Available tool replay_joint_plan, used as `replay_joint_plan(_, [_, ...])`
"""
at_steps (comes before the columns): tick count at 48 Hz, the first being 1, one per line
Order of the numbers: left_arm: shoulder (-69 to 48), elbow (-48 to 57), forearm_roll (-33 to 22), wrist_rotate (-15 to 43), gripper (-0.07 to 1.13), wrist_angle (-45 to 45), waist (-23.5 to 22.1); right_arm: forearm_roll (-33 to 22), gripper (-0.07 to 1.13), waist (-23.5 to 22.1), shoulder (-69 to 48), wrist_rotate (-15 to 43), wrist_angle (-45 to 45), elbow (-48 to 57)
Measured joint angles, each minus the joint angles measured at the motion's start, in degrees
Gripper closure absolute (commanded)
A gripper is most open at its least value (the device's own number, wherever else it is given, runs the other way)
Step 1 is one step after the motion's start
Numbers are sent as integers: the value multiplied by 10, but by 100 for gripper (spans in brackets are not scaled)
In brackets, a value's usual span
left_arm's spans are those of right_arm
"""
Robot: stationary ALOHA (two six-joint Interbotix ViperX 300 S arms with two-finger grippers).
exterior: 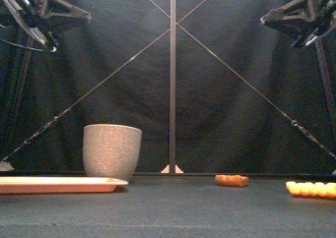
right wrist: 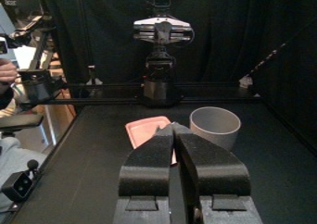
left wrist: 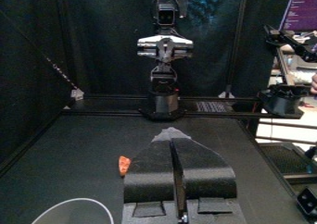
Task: Pick the pie then place it in the grey bowl
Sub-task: Pick the pie
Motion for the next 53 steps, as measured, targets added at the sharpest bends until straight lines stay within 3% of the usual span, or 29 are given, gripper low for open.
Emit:
replay_joint_plan(6, [4, 12, -3, -2, 105, -39, 2, -1, 102, -29, 25, -4, 1, -1])
replay_joint_plan(18, [4, 18, -18, -2, 105, -67, 3, 0, 96, -138, 185, 4, 2, -43])
replay_joint_plan(25, [4, 20, -22, 0, 105, -65, 4, -4, 74, -166, 261, 3, 4, -64])
replay_joint_plan(35, [4, 20, -22, 1, 105, -43, 10, 7, 21, -173, 346, 11, 18, -93])
replay_joint_plan(40, [5, 20, -21, 1, 105, -41, 18, 28, 0, -181, 379, 18, 43, -114])
replay_joint_plan(47, [5, 18, -22, 1, 105, -41, 25, 33, -1, -188, 418, 16, 88, -149])
replay_joint_plan(53, [5, 14, -19, 1, 105, -41, 27, -4, 0, -185, 452, 11, 177, -180])
